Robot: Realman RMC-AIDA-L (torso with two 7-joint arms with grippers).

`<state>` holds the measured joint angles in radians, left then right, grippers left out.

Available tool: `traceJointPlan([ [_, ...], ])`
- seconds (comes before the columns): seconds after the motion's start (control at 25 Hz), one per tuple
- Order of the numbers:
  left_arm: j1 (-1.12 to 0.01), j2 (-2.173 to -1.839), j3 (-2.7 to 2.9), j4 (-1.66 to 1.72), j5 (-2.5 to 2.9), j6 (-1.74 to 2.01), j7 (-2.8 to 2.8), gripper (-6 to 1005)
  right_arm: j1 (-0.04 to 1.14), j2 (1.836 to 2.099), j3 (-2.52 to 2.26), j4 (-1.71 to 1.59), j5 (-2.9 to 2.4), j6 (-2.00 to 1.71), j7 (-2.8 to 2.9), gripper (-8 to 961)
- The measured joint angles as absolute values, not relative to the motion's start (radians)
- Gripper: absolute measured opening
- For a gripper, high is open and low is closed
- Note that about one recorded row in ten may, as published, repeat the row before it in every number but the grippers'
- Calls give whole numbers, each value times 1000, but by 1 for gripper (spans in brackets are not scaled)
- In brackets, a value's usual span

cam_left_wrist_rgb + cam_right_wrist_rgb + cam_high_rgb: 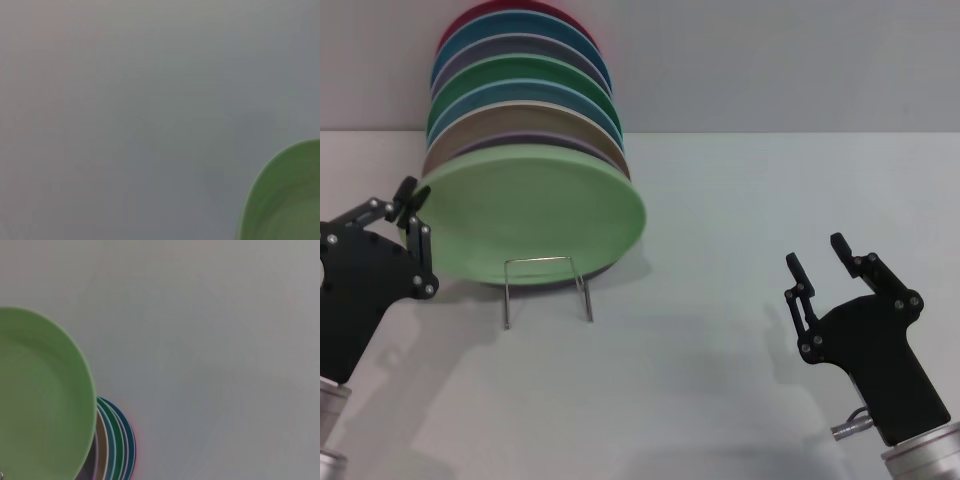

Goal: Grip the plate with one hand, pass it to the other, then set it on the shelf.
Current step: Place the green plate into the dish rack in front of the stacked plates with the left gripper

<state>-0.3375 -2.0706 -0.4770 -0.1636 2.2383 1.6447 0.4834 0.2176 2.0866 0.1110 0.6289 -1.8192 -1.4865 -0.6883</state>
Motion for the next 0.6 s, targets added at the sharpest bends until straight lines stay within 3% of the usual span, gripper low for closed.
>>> traceJointPlan([
  [0.6,-345,-2072,-435,-168,2238,1532,487,80,244,2086,122,629,-1819,-1476,-690,486],
])
